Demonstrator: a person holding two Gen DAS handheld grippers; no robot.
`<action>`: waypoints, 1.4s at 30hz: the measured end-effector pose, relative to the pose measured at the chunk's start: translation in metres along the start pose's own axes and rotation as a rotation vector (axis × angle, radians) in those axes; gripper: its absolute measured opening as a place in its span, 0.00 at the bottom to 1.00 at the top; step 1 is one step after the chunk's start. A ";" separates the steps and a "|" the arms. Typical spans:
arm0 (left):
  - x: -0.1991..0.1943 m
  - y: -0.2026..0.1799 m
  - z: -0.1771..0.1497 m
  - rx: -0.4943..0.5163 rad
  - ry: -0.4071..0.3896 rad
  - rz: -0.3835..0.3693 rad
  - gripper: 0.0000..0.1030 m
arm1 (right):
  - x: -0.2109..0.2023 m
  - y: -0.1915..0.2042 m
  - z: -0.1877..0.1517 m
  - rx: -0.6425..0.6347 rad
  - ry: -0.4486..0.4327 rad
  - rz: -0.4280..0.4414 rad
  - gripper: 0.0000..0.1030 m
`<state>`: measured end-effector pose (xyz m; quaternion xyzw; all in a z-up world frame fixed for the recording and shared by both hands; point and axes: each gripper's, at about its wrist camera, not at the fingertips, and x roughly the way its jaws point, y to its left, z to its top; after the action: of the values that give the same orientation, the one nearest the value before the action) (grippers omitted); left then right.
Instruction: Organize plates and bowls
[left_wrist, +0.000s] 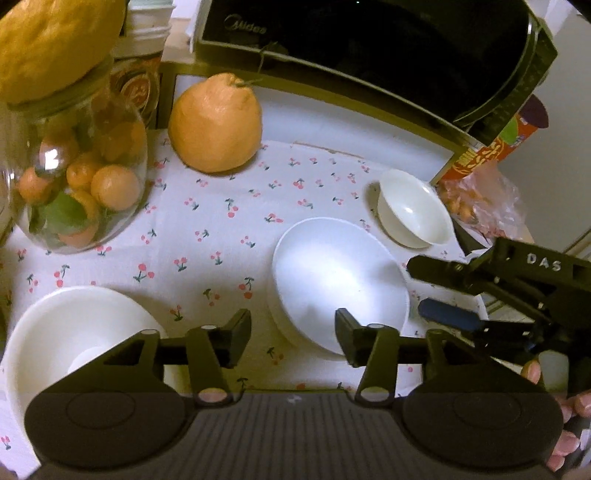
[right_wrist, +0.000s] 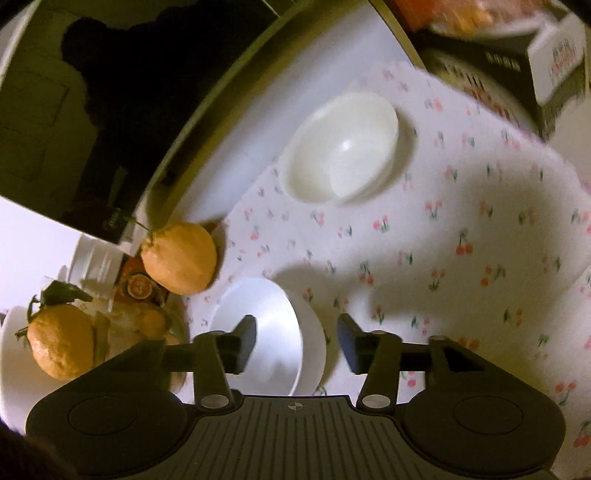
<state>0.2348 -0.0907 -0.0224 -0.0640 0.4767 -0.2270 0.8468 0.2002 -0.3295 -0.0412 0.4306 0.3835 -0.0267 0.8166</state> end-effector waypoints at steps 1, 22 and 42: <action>-0.002 -0.002 0.001 0.008 -0.002 -0.002 0.52 | -0.004 0.001 0.001 -0.009 -0.009 0.006 0.52; -0.006 -0.061 0.061 0.074 -0.049 0.045 0.91 | -0.026 -0.025 0.071 0.164 -0.160 0.053 0.65; 0.094 -0.091 0.098 0.088 -0.014 -0.049 0.44 | 0.029 -0.089 0.096 0.274 -0.159 0.137 0.52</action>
<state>0.3288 -0.2238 -0.0139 -0.0403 0.4585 -0.2681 0.8463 0.2457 -0.4464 -0.0887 0.5593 0.2803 -0.0571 0.7780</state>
